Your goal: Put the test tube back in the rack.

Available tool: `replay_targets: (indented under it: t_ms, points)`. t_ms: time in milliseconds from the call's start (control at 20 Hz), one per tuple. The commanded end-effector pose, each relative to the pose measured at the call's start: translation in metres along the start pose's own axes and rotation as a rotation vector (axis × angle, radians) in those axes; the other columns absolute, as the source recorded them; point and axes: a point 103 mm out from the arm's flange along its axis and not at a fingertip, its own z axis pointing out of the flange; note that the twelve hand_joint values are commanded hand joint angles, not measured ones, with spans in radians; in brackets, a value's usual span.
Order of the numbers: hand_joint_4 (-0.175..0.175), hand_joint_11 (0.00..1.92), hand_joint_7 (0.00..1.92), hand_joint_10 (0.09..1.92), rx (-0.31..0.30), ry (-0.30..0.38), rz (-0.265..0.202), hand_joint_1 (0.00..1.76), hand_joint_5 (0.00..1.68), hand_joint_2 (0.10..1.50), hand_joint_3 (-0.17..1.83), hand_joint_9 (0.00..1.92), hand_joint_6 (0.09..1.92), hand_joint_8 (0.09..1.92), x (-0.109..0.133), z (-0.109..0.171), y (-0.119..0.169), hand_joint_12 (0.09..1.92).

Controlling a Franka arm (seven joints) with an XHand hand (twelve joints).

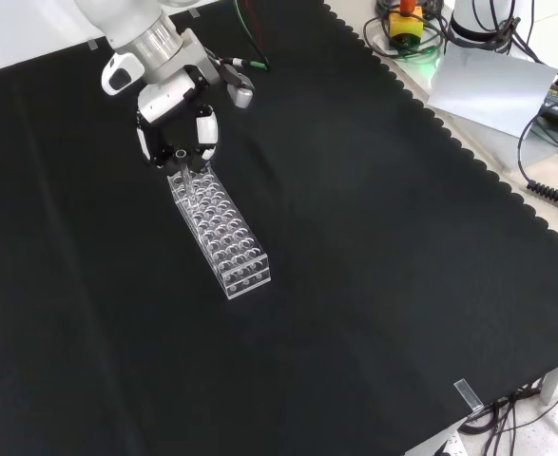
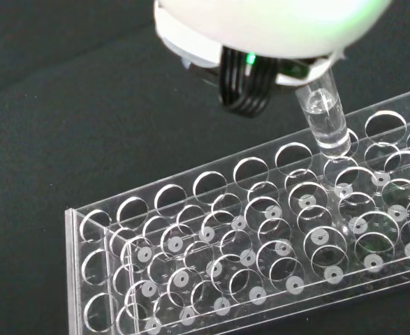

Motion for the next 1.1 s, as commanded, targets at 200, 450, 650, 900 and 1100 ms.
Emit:
replay_targets:
  t_ms: [200, 450, 650, 900, 1100]
  points:
    - [-0.175, 0.94, 1.33, 0.59, 0.013, 0.003, 0.020, 1.43, 1.25, 0.57, 0.78, 1.29, 0.71, 0.84, -0.022, 0.012, 0.004, 1.16]
    - [-0.175, 0.94, 1.33, 0.59, 0.011, 0.005, 0.033, 1.43, 1.25, 0.57, 0.78, 1.29, 0.71, 0.84, -0.026, 0.015, 0.007, 1.16]
    - [-0.175, 0.94, 1.33, 0.59, 0.017, 0.004, 0.036, 1.43, 1.25, 0.57, 0.78, 1.29, 0.71, 0.84, -0.025, 0.017, 0.010, 1.16]
    - [-0.175, 0.94, 1.33, 0.59, 0.045, 0.002, 0.035, 1.43, 1.25, 0.57, 0.78, 1.29, 0.71, 0.84, -0.026, 0.018, 0.017, 1.16]
    - [-0.175, 0.94, 1.33, 0.59, 0.045, -0.001, 0.030, 1.43, 1.25, 0.57, 0.78, 1.29, 0.71, 0.84, -0.025, 0.025, 0.023, 1.16]
